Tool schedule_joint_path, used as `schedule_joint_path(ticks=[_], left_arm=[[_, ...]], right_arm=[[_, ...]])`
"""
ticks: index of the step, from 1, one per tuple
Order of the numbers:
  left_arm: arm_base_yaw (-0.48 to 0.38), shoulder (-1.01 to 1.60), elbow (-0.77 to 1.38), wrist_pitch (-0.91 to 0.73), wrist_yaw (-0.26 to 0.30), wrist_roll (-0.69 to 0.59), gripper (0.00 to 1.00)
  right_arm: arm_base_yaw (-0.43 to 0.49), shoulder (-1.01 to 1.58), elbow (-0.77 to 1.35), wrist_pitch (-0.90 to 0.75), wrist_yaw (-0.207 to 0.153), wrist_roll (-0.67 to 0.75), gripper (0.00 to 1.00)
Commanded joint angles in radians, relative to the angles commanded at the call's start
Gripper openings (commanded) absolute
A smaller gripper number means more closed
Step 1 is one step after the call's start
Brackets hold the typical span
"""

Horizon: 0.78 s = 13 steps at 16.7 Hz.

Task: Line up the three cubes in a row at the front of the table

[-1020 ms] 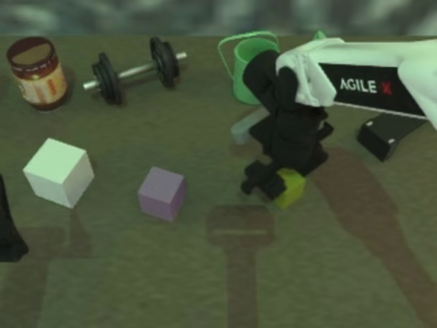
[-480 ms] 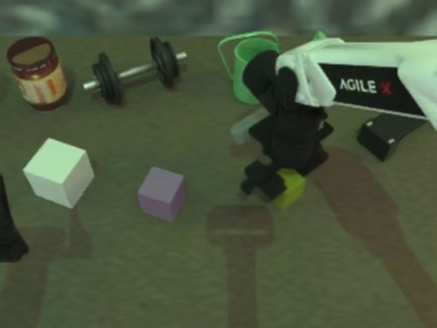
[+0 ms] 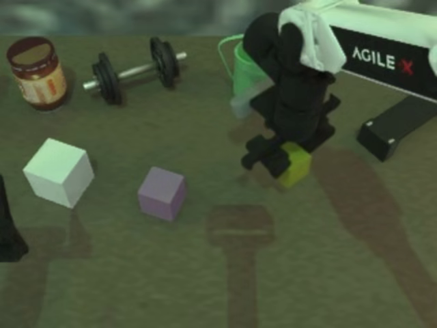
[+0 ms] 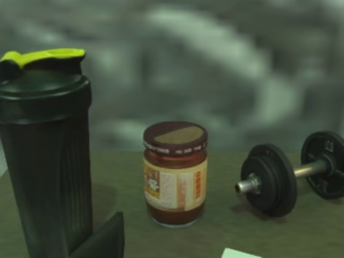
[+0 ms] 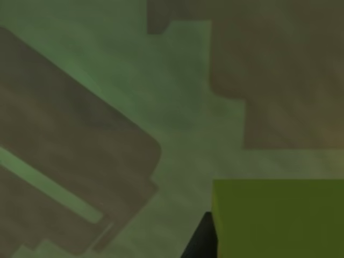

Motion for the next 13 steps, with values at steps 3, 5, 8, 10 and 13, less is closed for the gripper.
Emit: schedule_joint_path(ticks=[3, 5, 8, 10, 13], left_arm=[[0.000, 0.000, 0.000, 0.000, 0.000, 0.000, 1.00], [0.000, 0.000, 0.000, 0.000, 0.000, 0.000, 1.00], [0.000, 0.000, 0.000, 0.000, 0.000, 0.000, 1.00], [0.000, 0.000, 0.000, 0.000, 0.000, 0.000, 1.00], [0.000, 0.000, 0.000, 0.000, 0.000, 0.000, 1.00]], right_arm=[[0.001, -0.012, 0.015, -0.020, 0.000, 0.000, 0.00], [-0.005, -0.008, 0.013, -0.017, 0.000, 0.001, 0.00], [0.007, -0.032, -0.018, -0.010, 0.001, 0.038, 0.00], [0.028, -0.080, -0.081, 0.006, 0.002, 0.115, 0.00], [0.070, -0.184, -0.221, 0.037, 0.006, 0.292, 0.00]])
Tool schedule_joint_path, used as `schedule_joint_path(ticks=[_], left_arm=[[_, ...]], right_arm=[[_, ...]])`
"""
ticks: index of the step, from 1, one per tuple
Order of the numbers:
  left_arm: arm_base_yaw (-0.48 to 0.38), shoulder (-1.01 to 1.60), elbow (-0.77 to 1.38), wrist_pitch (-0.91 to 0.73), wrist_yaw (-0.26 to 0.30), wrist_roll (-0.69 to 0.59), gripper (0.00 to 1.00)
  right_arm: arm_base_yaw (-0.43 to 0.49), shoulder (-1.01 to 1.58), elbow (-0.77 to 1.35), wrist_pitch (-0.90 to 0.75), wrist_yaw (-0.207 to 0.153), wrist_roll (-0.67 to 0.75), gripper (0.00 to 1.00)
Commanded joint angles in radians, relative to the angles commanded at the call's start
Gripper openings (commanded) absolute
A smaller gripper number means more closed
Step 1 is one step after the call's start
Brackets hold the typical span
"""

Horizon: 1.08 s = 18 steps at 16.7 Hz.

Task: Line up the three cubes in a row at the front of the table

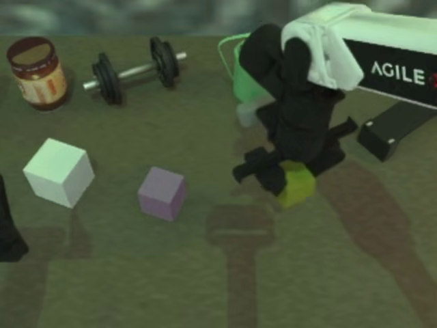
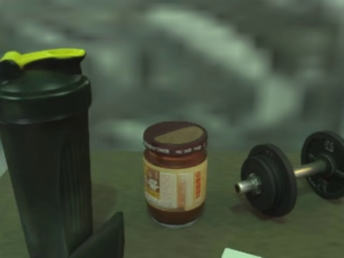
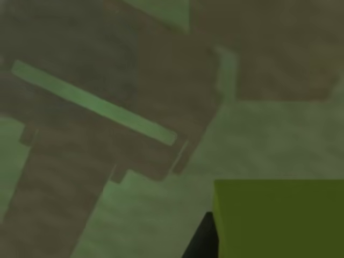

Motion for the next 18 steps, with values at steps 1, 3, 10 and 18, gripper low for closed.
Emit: schedule_joint_path(ticks=[1, 3, 10, 18], left_arm=[[0.000, 0.000, 0.000, 0.000, 0.000, 0.000, 1.00], [0.000, 0.000, 0.000, 0.000, 0.000, 0.000, 1.00], [0.000, 0.000, 0.000, 0.000, 0.000, 0.000, 1.00], [0.000, 0.000, 0.000, 0.000, 0.000, 0.000, 1.00]], right_arm=[[0.016, -0.040, -0.056, 0.011, 0.001, 0.073, 0.00], [0.048, -0.123, -0.175, 0.035, 0.004, 0.229, 0.00], [0.130, -0.358, -0.473, 0.112, 0.012, 0.578, 0.00], [0.130, -0.345, -0.505, 0.154, 0.012, 0.584, 0.00]])
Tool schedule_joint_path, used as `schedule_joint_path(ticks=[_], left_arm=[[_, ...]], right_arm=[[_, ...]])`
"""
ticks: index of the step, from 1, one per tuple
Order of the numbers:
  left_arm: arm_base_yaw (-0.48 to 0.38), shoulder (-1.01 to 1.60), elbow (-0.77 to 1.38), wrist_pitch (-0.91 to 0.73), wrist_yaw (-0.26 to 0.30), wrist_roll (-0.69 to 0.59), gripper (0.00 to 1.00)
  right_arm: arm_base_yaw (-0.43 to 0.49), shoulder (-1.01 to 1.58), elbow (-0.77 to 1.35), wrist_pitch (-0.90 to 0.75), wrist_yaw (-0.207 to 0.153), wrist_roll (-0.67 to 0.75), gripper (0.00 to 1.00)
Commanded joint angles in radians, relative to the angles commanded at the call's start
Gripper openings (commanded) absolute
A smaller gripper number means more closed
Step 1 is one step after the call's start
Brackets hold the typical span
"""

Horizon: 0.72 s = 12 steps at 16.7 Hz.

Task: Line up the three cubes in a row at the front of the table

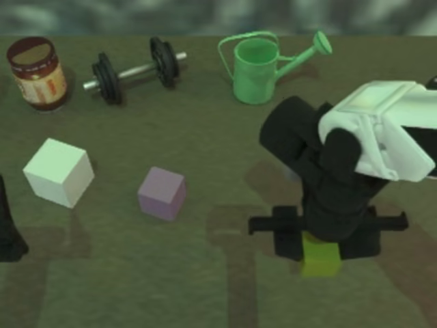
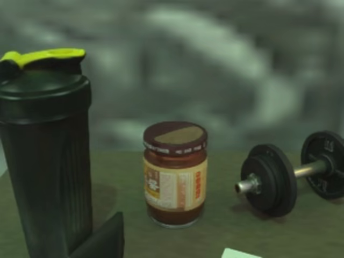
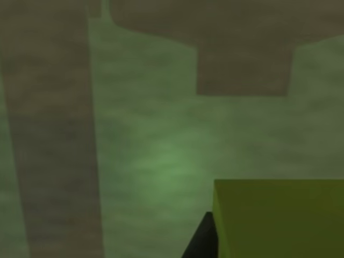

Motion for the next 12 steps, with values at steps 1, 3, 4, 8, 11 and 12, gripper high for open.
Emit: schedule_joint_path(ticks=[1, 3, 4, 8, 11, 12], left_arm=[[0.000, 0.000, 0.000, 0.000, 0.000, 0.000, 1.00], [0.000, 0.000, 0.000, 0.000, 0.000, 0.000, 1.00], [0.000, 0.000, 0.000, 0.000, 0.000, 0.000, 1.00], [0.000, 0.000, 0.000, 0.000, 0.000, 0.000, 1.00], [0.000, 0.000, 0.000, 0.000, 0.000, 0.000, 1.00], [0.000, 0.000, 0.000, 0.000, 0.000, 0.000, 1.00]], right_arm=[[0.001, 0.013, -0.018, 0.034, 0.000, 0.001, 0.00], [0.002, 0.047, -0.063, 0.121, 0.001, 0.005, 0.00], [0.003, 0.064, -0.085, 0.164, 0.001, 0.006, 0.00], [0.007, 0.100, -0.129, 0.235, 0.001, 0.009, 0.00], [0.007, 0.100, -0.129, 0.235, 0.001, 0.009, 0.00], [0.007, 0.100, -0.129, 0.235, 0.001, 0.009, 0.08]])
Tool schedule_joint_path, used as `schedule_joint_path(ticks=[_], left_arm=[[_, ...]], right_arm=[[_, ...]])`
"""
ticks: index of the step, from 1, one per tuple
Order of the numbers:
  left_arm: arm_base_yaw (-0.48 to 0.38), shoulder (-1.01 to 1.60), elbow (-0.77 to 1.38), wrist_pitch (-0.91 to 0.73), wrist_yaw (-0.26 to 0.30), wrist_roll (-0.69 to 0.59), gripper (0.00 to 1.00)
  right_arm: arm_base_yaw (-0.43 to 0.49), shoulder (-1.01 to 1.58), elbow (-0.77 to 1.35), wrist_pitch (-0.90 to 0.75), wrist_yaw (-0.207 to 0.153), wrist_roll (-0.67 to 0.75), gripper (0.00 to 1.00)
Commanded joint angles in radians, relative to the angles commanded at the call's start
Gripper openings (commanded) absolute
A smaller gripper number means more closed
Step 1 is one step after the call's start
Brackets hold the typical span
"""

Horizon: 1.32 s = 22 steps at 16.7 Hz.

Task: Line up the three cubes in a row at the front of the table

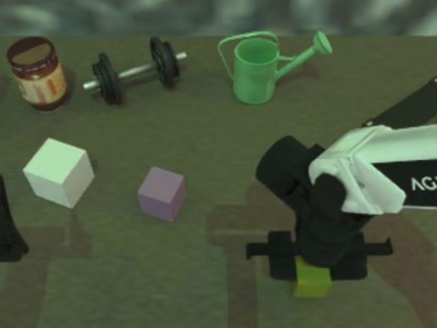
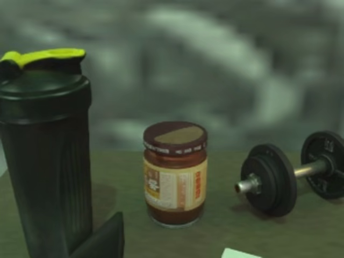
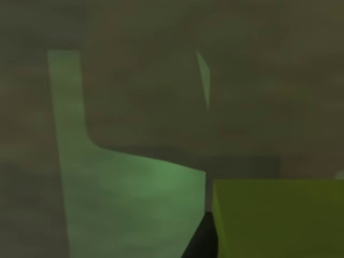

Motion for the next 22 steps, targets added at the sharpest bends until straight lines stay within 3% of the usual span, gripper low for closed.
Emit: schedule_joint_path(ticks=[12, 22], left_arm=[[0.000, 0.000, 0.000, 0.000, 0.000, 0.000, 1.00], [0.000, 0.000, 0.000, 0.000, 0.000, 0.000, 1.00]], right_arm=[[0.000, 0.000, 0.000, 0.000, 0.000, 0.000, 0.98], [0.000, -0.002, 0.003, -0.004, 0.000, 0.000, 1.00]])
